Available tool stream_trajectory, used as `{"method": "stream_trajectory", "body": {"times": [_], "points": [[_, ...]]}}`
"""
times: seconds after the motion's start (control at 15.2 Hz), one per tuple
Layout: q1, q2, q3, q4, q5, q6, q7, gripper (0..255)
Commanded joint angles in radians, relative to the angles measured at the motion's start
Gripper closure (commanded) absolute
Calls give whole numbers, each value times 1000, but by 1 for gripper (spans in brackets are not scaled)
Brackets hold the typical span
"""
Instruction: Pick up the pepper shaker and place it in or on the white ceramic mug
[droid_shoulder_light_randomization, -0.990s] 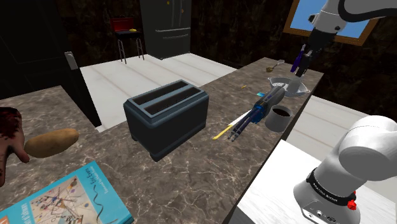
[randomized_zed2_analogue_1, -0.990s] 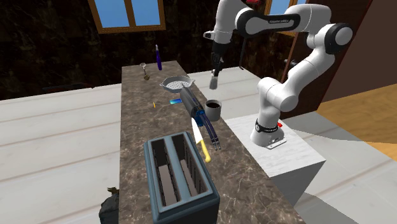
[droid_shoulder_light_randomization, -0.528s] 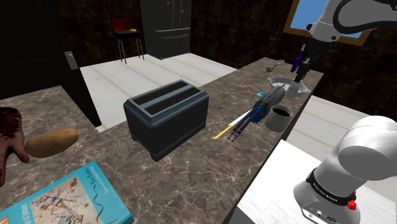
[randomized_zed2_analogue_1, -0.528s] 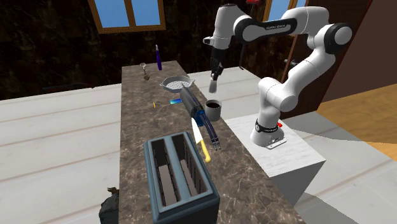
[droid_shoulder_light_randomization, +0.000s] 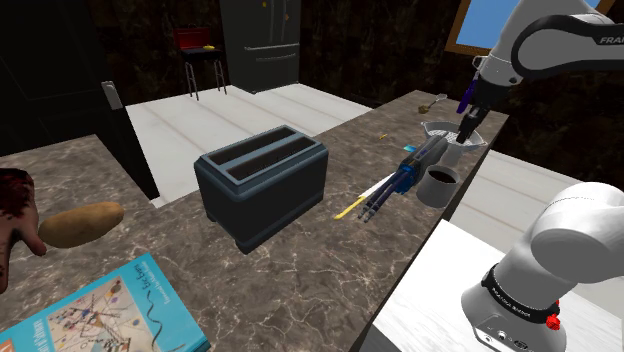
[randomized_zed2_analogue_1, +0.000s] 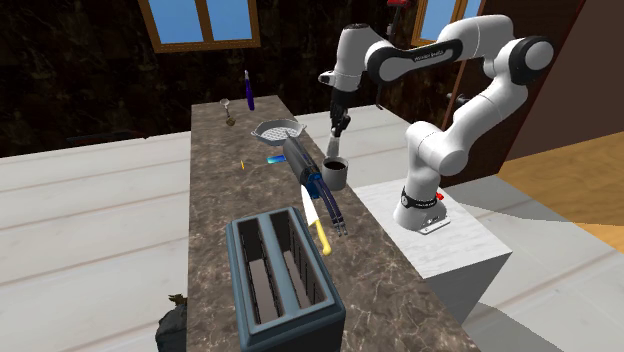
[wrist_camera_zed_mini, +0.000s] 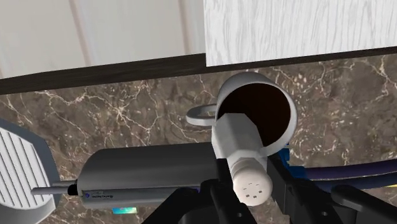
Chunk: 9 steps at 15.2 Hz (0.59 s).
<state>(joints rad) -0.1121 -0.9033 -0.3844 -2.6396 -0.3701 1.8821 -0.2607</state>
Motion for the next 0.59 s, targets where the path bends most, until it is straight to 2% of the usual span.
{"method": "stream_trajectory", "body": {"times": [0.0,0.26,0.53], "points": [[-5,0,-10,-25,-9,26,0,255],[-13,8,-28,-78,-29,86,6,255],[-13,8,-28,-78,-29,86,6,255]]}}
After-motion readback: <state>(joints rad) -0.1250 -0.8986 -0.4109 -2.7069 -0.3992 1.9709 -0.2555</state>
